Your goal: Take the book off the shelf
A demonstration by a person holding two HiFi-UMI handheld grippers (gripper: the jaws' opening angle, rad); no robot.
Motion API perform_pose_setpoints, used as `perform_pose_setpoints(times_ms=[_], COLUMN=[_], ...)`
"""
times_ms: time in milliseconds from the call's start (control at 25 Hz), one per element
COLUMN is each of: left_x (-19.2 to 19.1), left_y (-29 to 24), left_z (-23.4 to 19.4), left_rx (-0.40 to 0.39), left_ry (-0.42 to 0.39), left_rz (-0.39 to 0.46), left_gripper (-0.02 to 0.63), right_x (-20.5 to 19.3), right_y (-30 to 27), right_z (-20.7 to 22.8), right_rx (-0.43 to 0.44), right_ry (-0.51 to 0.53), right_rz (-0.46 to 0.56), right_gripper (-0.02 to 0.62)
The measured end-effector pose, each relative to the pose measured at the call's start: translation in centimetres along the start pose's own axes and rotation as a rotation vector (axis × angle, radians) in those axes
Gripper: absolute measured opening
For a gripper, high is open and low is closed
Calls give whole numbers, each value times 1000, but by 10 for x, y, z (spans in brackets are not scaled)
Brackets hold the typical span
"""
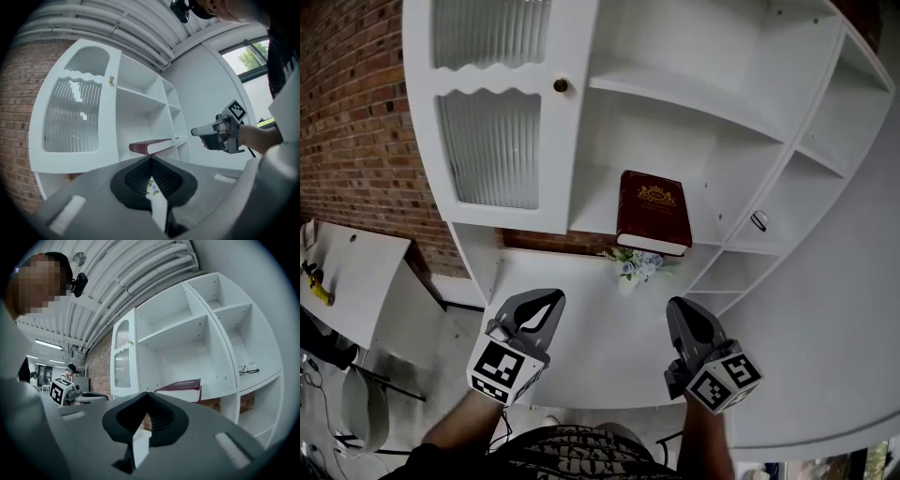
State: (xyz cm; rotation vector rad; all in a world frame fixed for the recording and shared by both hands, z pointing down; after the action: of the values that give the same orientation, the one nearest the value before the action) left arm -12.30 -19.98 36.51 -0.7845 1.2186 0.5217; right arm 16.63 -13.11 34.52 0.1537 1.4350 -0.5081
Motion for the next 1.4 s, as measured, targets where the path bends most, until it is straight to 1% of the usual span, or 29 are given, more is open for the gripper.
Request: perform_pose_setpoints(times_ms=[200, 400, 600, 800, 920, 1040, 1120, 1160, 1240, 1360, 1400], left_x=[-1, 0, 7, 21, 27, 28, 29, 30, 33, 35, 36], left_y=[-13, -35, -59, -84, -100, -113, -120, -124, -134, -151, -157], left_z=[-5, -5, -5, -9, -14, -18, -19, -20, -21, -21, -21], left_rx=[-60, -91, -71, -41, -23, -3, -6, -11, -21, -41, -54], left_ry=[4, 9, 11, 4, 15, 23, 40, 52, 65, 57, 57], left_rz=[-2, -13, -2, 5, -7, -12, -24, -28, -33, -56, -66], left_gripper=[2, 0, 2, 2, 3, 32, 55, 76, 142, 206, 223], right_x=[4, 9, 12, 22, 26, 31, 37, 39, 41, 43, 43], right_y=[0, -3, -9, -25, -40, -50, -56, -60, -70, -85, -90], right_z=[0, 11, 38, 72, 93, 108, 115, 119, 130, 146, 151], right_rx=[-52, -78, -70, -37, -18, -8, 1, 8, 26, 70, 88], right_ry=[1, 9, 2, -8, -11, -16, -23, -28, -46, -88, -104], right_rz=[0, -9, -6, 4, -6, -25, -30, -31, -36, -44, -45], right_gripper=[23, 23, 23, 23, 25, 33, 58, 84, 127, 242, 271])
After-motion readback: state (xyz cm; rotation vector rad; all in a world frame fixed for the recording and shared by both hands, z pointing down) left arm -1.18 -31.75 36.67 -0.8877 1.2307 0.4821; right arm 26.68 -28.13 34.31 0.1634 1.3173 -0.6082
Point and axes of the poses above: the fingertips, and each gripper's own axes: y backward along the fingers, z to its right, x out of its top, the point moved 10 cm from there along y, backward along the fingers, and after that the axes turned 12 degrees about -z, right-handed, at the moved point
